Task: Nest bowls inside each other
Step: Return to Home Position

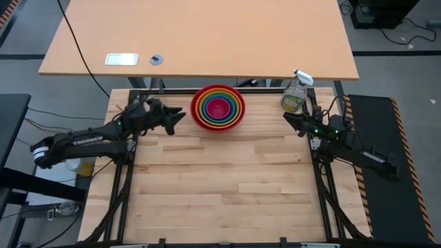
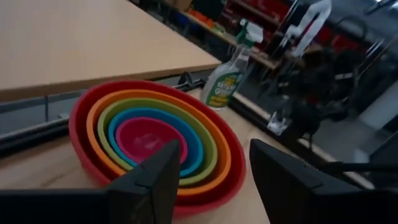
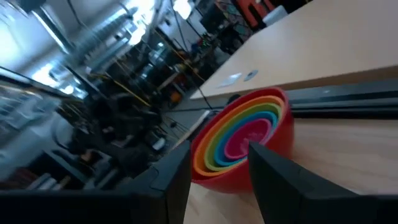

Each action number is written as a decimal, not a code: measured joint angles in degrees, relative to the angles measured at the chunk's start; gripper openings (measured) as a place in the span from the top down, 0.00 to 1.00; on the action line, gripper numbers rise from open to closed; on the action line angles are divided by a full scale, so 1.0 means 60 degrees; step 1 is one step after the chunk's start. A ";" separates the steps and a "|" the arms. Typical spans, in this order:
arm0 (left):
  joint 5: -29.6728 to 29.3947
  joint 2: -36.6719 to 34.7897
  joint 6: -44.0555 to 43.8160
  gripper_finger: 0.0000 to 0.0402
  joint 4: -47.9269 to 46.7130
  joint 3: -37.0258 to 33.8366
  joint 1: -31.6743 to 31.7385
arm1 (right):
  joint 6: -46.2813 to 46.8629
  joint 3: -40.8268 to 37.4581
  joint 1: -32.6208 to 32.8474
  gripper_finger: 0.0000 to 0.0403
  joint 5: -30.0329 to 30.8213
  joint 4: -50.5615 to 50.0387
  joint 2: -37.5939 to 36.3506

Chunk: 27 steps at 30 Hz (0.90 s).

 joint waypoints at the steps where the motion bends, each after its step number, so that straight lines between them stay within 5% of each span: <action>1: 0.0000 -0.0240 -0.0188 0.52 0.0104 -0.0231 -0.0001 | 0.0114 -0.0122 0.0000 0.59 -0.0052 0.0058 -0.0202; 21: -0.1115 -0.5231 -0.2513 0.52 0.0253 -0.3639 0.0000 | 0.1057 -0.0556 0.0004 0.60 -0.0830 0.0234 -0.0601; 27: -0.1118 -0.6021 -0.2705 0.52 -0.0899 -0.3790 -0.0015 | 0.1631 -0.0556 0.0004 0.61 -0.1015 -0.0209 -0.0597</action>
